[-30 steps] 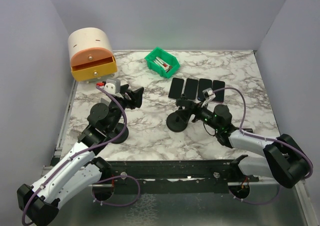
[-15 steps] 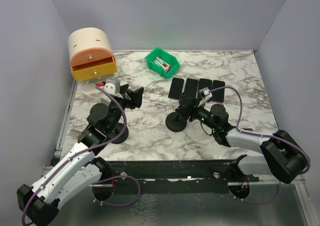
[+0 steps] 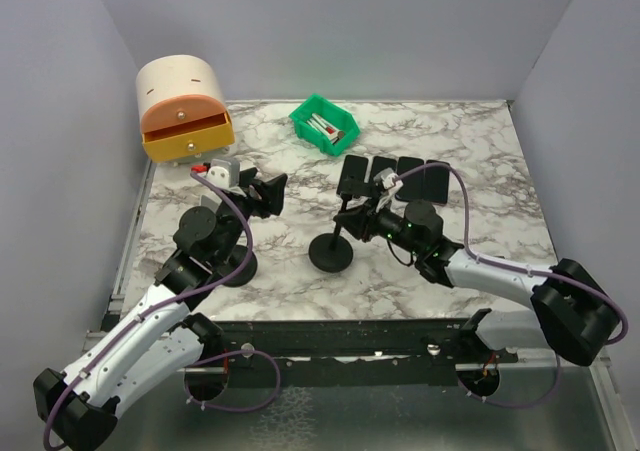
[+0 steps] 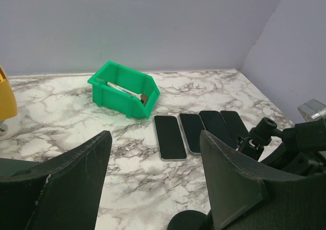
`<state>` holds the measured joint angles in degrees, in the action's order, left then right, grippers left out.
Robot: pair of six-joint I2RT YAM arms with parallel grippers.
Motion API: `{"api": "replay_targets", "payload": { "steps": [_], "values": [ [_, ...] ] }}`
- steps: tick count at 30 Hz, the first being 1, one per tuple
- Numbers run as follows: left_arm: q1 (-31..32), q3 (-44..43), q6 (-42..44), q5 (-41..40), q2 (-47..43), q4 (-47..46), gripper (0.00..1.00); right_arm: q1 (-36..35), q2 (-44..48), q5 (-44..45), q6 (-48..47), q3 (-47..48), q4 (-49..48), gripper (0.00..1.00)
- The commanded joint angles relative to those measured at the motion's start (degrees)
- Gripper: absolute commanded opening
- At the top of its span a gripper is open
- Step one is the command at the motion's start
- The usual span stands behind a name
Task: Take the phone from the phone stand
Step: Pick up the phone stand at the center of the board, then place the phone stand at the center of the board.
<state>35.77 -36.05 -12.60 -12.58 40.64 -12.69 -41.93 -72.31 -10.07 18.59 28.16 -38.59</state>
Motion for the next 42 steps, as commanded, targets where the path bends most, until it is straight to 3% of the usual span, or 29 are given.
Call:
{"api": "replay_targets", "payload": {
  "steps": [1, 10, 21, 27, 42],
  "values": [
    [0.27, 0.47, 0.29, -1.97, -1.24, 0.12, 0.71, -2.34, -2.74, 2.15, -4.49, 5.84, -4.37, 0.01],
    [0.26, 1.17, 0.36, -6.46, -3.84, -0.08, 0.71, -6.26, -13.0, 6.74, -13.32, 14.79, -10.92, 0.0],
    [0.27, 1.77, 0.3, -9.51, -6.66, -0.58, 0.71, -6.89, -31.88, 15.37, -24.7, 30.55, -20.27, 0.0],
    [0.26, 1.91, 0.49, -11.42, -7.85, -0.58, 0.71, -6.93, -40.22, 14.54, -24.82, 38.3, -20.93, 0.0],
    [0.22, 1.87, 0.82, -12.19, -7.84, -0.58, 0.71, -8.18, -44.52, 11.91, -21.3, 43.06, -19.74, 0.0]
  ]
}}
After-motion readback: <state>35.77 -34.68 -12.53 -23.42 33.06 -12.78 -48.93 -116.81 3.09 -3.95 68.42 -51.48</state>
